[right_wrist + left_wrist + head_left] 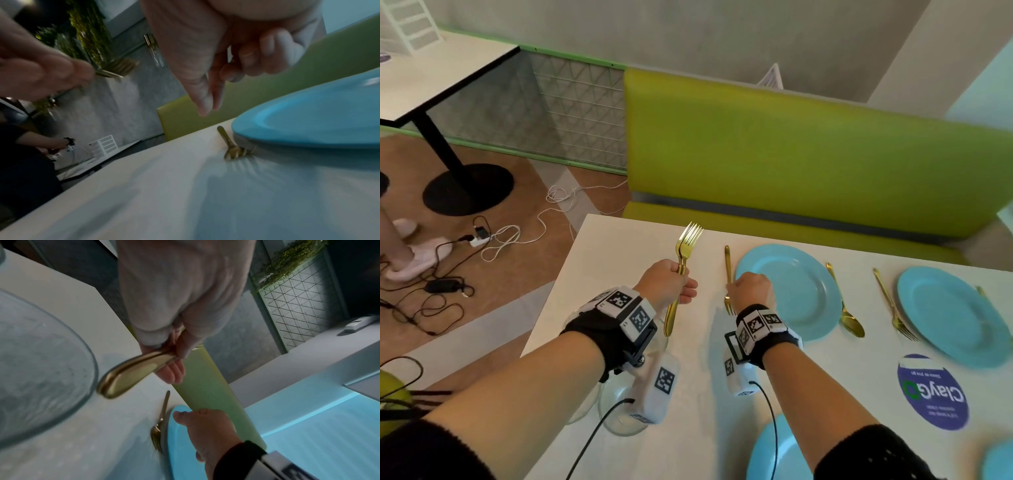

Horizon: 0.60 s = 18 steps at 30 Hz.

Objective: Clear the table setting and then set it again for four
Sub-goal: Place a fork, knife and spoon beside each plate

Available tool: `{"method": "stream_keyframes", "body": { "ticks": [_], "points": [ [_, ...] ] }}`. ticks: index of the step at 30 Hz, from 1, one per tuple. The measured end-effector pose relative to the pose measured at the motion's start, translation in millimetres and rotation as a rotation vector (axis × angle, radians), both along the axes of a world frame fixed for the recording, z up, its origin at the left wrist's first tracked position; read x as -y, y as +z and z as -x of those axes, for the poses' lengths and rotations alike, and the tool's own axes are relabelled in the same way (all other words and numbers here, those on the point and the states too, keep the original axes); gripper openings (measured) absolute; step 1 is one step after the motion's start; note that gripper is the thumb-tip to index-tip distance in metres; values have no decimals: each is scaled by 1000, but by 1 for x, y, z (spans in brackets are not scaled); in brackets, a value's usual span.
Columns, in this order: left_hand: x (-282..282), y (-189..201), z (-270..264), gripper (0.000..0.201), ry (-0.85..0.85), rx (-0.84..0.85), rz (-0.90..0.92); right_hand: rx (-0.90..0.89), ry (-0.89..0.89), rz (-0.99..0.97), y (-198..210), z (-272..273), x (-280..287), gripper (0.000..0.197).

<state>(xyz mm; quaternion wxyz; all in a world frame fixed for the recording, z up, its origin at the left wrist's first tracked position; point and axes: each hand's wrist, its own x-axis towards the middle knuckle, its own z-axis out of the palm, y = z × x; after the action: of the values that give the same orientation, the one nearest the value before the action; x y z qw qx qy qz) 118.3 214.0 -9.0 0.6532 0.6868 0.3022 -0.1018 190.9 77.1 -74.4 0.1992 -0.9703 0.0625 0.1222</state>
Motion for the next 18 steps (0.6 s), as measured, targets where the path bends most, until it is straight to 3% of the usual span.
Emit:
{"method": "stream_keyframes", "body": {
  "ticks": [6,10,15,18],
  "points": [
    [25,5,21,13,-60,55,-12,66,31,-122,36,67,26,29],
    [51,13,44,7,-136,81,64,48,2,-218,58,106,43,44],
    [92,4,88,18,-317,67,158,-56,-221,-515,73,161,67,32],
    [112,-3,111,19,-400,57,178,-99,-346,-575,73,188,86,30]
  ]
}}
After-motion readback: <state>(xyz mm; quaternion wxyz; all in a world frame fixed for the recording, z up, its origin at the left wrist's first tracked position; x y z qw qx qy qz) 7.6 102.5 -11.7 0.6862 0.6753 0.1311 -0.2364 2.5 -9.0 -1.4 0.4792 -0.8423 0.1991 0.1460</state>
